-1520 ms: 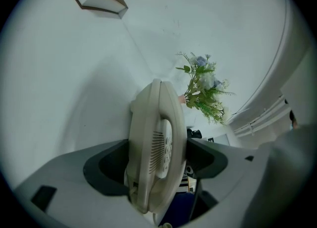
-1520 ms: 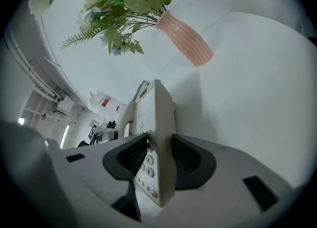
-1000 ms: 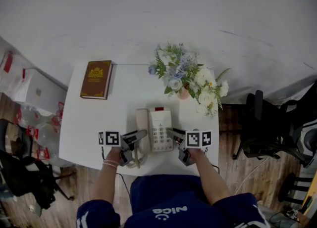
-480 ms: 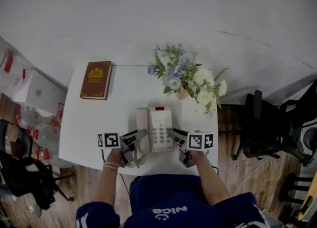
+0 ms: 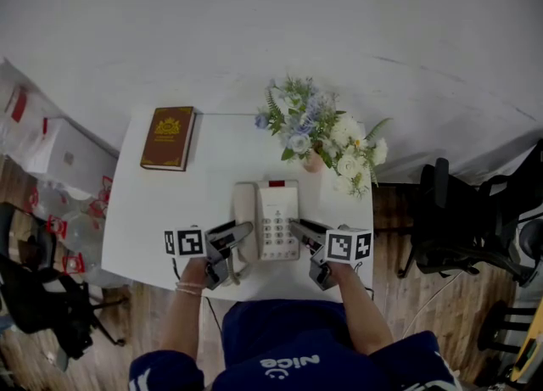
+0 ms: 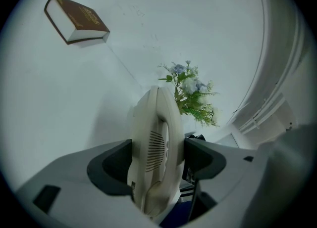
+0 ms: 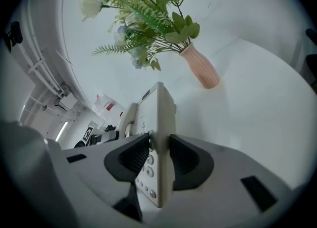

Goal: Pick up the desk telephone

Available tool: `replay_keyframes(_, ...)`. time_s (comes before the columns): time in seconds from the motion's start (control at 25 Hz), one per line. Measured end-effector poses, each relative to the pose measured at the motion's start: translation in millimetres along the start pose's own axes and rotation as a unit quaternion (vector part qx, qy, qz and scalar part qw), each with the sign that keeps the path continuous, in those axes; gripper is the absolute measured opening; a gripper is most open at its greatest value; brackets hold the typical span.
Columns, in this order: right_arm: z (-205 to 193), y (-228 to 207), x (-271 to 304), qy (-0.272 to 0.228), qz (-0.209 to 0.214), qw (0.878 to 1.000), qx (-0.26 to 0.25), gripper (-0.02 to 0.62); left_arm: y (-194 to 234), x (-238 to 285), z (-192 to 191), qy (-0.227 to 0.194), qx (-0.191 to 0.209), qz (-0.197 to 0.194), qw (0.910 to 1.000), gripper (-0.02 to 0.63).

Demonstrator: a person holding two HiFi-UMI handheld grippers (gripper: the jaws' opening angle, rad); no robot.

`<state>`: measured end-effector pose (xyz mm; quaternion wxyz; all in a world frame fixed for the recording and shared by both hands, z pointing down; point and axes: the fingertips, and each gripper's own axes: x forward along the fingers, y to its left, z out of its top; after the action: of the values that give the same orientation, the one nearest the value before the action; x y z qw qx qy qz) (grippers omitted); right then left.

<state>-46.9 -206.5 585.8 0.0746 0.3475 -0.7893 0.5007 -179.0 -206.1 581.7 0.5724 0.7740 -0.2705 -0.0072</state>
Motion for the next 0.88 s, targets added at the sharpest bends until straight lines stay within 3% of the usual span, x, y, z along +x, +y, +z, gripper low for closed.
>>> replay_keyframes(0.56, 13.3, 24.4, -23.5, -0.028, 0.006, 0.999, -0.026, 0.141, -35.4, -11.6, 8.8, -0.027, 0.043, 0.008, 0.9987, 0.321)
replay_keyframes(0.76, 23.6, 44.6, -32.3, -0.051, 0.027, 0.998, -0.036, 0.137, -58.5, -19.5, 19.6, -0.053, 0.067, -0.014, 0.9963, 0.319)
replay_keyframes(0.88, 33.8, 56.1, -39.5, -0.069, 0.035, 0.996, -0.049, 0.135, -62.8, -26.3, 24.6, -0.066, 0.086, -0.008, 0.9941, 0.319)
